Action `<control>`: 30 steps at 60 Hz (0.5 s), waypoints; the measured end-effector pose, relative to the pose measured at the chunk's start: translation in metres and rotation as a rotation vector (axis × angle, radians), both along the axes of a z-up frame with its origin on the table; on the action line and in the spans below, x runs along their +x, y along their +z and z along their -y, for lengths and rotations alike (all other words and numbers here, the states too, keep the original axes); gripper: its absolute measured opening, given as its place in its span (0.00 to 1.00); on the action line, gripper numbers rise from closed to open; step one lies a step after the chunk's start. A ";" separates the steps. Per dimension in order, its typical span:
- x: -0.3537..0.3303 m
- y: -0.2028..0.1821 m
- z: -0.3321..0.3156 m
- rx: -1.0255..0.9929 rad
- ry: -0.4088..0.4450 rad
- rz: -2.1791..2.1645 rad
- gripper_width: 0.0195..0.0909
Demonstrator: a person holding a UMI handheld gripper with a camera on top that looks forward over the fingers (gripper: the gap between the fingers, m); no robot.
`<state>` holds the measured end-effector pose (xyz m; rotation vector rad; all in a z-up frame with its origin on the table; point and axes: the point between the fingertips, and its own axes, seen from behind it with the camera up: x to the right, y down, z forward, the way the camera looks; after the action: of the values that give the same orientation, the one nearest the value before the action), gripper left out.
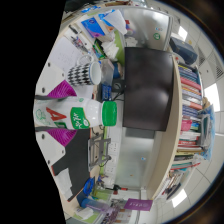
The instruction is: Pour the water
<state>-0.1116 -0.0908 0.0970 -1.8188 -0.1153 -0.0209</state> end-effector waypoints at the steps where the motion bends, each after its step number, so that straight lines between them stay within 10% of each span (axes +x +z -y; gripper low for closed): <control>1: 0.001 0.001 0.000 -0.008 -0.002 0.000 0.22; 14: 0.022 0.038 -0.034 -0.068 0.041 0.305 0.22; 30: 0.001 0.065 -0.083 -0.047 0.341 1.056 0.22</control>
<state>-0.1105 -0.0079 0.1624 -1.6381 -1.1651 -0.7393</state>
